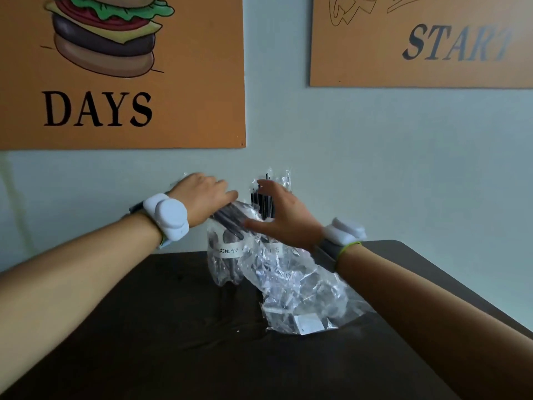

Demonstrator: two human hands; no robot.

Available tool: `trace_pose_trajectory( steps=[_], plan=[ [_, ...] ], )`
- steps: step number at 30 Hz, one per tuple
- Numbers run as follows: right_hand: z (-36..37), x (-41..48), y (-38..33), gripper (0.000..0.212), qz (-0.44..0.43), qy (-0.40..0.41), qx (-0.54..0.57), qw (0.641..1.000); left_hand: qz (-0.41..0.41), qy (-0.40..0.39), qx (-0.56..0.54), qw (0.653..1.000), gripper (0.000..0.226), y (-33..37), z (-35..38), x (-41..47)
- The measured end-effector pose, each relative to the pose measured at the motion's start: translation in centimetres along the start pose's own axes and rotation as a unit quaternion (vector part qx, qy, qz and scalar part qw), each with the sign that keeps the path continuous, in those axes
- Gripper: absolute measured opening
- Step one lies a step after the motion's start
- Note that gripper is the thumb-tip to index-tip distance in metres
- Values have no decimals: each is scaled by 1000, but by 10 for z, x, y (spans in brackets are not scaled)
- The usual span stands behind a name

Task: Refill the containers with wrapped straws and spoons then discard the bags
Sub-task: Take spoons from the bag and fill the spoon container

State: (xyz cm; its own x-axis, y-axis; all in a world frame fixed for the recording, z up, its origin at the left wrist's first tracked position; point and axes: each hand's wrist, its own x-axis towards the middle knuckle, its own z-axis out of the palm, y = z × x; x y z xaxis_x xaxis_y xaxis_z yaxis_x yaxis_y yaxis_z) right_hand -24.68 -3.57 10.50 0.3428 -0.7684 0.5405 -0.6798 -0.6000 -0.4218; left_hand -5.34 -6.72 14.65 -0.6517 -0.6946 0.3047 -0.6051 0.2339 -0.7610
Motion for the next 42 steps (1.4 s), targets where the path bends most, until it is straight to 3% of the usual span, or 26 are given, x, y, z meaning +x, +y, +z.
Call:
trace_pose_trajectory(
  steps=[3,6,7,9,12,14,16,18,19,20,21,22,24,25,27,28,31,37,42],
  plan=[
    [13,18,-13,117,4,-49,-44,998,43,40,36,998,32,2,-17,8],
    [22,28,-15,125,53,-54,-41,996,70,46,43,996,27,8,-23,9],
    [26,29,-13,120,68,-59,-51,995,73,36,42,996,27,10,-22,7],
    [33,31,-12,86,78,-49,-97,991,70,39,30,996,28,10,-17,1],
    [38,32,-8,43,77,-9,-117,990,59,125,26,990,31,14,-10,-7],
    [40,34,-1,35,77,0,-102,992,24,160,12,987,45,14,-6,-7],
    [41,33,6,32,88,6,-84,993,-39,153,-30,987,74,12,-2,-8],
    [40,33,16,27,114,27,-30,993,-121,156,-146,969,94,12,-2,-11],
    [39,32,19,26,128,46,4,991,-168,176,-244,939,97,13,-3,-11],
    [38,32,21,27,141,66,33,987,-221,190,-369,883,98,15,-4,-11],
    [38,33,22,28,151,85,56,983,-268,180,-510,798,99,18,-6,-10],
    [38,34,21,29,159,100,71,980,-300,154,-641,689,101,21,-9,-8],
    [41,33,17,26,162,112,85,977,-322,95,-801,496,100,27,-9,-1],
    [43,33,15,24,162,111,86,977,-327,81,-833,438,95,32,-10,3],
    [49,31,10,26,162,99,73,979,-349,96,-850,382,99,38,-12,12],
    [52,30,6,28,162,93,63,980,-364,115,-845,373,107,40,-12,16],
    [57,28,1,35,162,68,36,984,-409,154,-812,387,119,46,-5,26],
    [65,25,6,48,136,61,-25,988,-428,159,-803,384,117,52,9,38],
    [64,23,18,93,104,-42,-67,991,-435,221,-778,395,96,41,25,42]
  ],
)
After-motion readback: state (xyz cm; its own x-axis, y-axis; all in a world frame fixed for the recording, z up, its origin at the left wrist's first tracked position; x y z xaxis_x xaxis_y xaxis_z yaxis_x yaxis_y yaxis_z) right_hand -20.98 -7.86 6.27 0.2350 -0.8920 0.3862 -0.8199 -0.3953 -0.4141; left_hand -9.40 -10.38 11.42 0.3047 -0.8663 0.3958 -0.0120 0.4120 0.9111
